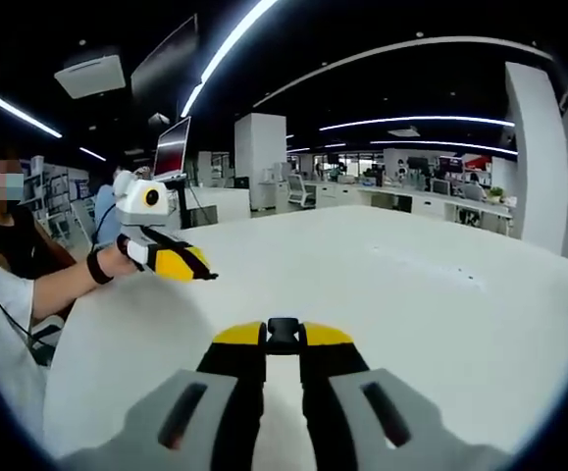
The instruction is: Snap the two parts of the plastic buckle together until the buckle closes and remains connected.
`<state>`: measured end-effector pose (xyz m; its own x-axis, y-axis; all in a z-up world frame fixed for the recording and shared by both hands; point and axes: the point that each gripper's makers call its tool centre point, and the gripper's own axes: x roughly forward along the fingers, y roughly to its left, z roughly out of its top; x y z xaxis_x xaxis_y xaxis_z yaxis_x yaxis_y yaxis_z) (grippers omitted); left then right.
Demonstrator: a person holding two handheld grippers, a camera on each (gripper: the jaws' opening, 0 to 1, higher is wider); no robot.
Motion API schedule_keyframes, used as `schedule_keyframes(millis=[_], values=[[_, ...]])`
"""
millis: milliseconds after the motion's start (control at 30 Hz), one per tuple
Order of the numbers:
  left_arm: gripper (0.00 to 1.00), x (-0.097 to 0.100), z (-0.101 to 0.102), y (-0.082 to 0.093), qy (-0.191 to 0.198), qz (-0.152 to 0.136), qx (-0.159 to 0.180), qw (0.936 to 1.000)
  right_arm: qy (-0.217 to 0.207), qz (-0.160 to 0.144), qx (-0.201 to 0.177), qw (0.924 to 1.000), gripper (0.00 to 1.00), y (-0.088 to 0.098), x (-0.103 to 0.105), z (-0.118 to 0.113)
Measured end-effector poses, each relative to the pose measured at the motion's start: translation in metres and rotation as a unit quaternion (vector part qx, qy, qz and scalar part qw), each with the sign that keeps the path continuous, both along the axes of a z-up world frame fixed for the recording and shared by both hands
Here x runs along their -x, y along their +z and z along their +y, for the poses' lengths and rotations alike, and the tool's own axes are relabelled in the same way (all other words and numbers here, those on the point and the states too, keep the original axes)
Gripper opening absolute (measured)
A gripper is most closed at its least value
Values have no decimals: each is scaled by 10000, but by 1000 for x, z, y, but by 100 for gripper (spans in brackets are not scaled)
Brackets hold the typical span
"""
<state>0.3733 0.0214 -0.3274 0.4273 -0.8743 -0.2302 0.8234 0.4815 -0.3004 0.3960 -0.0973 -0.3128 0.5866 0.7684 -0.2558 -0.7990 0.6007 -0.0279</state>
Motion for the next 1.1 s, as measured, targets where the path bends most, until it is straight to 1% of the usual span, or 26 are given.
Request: schedule_keyframes(millis=[33, 67, 167, 267, 367, 433, 500, 533, 600, 700, 733, 833, 900, 1000, 1100], values=[[11, -1, 0, -5, -15, -16, -142, 9999, 7, 7, 11, 10000, 11, -1, 0, 0], [11, -2, 0, -8, -4, -16, -195, 9998, 15, 15, 20, 10000, 11, -2, 1, 1], [11, 3, -4, -8, -145, 24, -171, 9997, 73, 47, 117, 9999, 11, -6, 2, 3], [11, 10, -9, -5, -342, -81, -136, 9993, 184, 79, 151, 9997, 11, -8, 5, 6], [11, 9, -9, -5, -397, -117, -143, 9990, 367, 128, 159, 9991, 11, -11, 10, 12], [11, 10, -10, -6, -457, -159, -182, 9987, 467, 179, 234, 9985, 11, -15, 13, 15], [11, 14, -12, -5, -577, -181, -155, 9981, 696, 213, 259, 9970, 11, -18, 20, 19], [11, 19, -14, -5, -725, -184, -131, 9971, 808, 223, 252, 9962, 11, -18, 24, 22], [11, 25, -17, -5, -948, -268, -153, 9950, 935, 274, 245, 9949, 11, -20, 28, 25], [11, 32, -20, -5, -1153, -251, -126, 9929, 1119, 344, 300, 9927, 11, -24, 34, 28], [11, 34, -21, -4, -1196, -245, -114, 9925, 1193, 354, 291, 9918, 11, -24, 36, 29], [11, 38, -22, -7, -1302, -379, -236, 9905, 1503, 368, 261, 9876, 11, -23, 46, 33], [11, 41, -23, -8, -1409, -342, -234, 9892, 1630, 329, 322, 9856, 11, -25, 51, 35], [11, 43, -25, -12, -1479, -337, -328, 9879, 1774, 321, 417, 9827, 11, -28, 55, 37], [11, 47, -26, -15, -1601, -437, -428, 9852, 1963, 369, 425, 9789, 11, -29, 62, 40]])
